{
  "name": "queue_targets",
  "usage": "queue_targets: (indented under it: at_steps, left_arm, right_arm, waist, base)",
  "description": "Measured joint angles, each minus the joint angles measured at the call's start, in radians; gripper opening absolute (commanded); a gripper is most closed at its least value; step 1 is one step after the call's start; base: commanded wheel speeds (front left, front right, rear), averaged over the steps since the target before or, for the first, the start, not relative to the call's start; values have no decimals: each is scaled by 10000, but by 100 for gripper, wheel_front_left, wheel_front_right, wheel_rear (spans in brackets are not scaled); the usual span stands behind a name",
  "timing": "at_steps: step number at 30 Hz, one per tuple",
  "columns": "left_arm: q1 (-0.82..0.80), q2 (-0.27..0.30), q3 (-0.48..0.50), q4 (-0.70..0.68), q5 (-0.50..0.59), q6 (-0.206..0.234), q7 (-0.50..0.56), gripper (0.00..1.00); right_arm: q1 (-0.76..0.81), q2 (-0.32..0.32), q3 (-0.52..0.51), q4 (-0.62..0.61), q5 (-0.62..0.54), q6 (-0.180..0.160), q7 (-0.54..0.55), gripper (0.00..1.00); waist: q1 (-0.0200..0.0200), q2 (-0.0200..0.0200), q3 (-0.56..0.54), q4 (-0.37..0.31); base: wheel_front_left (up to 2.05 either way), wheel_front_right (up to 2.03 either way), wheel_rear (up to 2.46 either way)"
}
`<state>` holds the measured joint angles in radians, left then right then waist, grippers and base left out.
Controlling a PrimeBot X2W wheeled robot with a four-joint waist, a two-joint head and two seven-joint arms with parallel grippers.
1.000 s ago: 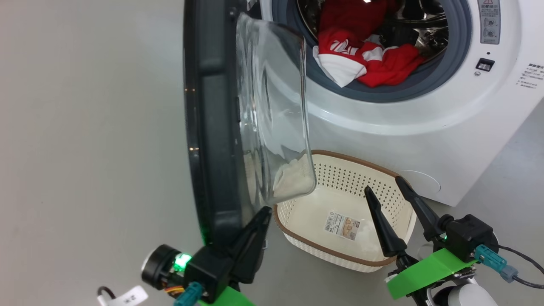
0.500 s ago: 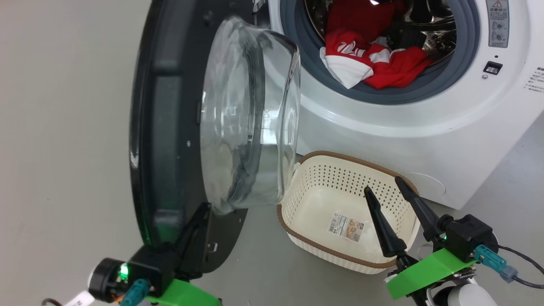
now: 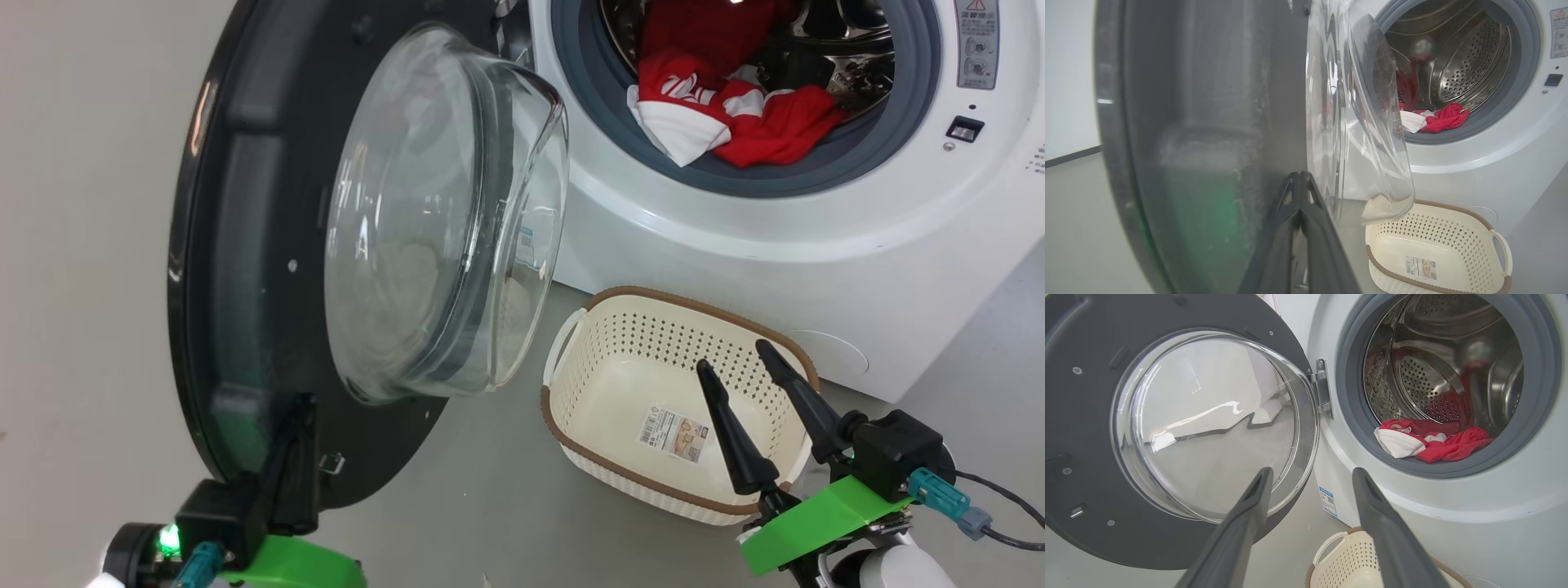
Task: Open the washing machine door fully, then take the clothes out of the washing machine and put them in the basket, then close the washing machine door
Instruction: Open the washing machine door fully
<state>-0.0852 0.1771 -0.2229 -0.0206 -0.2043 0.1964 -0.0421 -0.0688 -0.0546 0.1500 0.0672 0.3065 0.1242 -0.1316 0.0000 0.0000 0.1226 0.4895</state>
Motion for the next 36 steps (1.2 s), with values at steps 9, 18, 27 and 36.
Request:
queue_targets:
  at_steps: [9,18,27,36]
  left_arm:
    - [-53,52,470,974,-82,236,-840,0]
    - [-444,104,777,1835,-268,320,-1499,0]
    - [-1053,75,1093,2834,-686,301,-1887,0]
    - [-1722,59,1463,3766,-957,140,-2048,0]
  right_arm:
    - [8,0,192,-69,0,0,100,100]
    - [35,0,192,-211,-115,0,276,100]
    - [37,-2,173,-416,-270,0,531,100]
    - [36,-2,173,-614,-366,0,719,100]
  waist:
    - [0,0,-54,58]
    - [0,0,-18,91]
    - [0,0,144,66]
    - [0,0,323,-46]
  base:
    - [0,0,0]
    - [0,0,0]
    - [0,0,0]
    - [0,0,0]
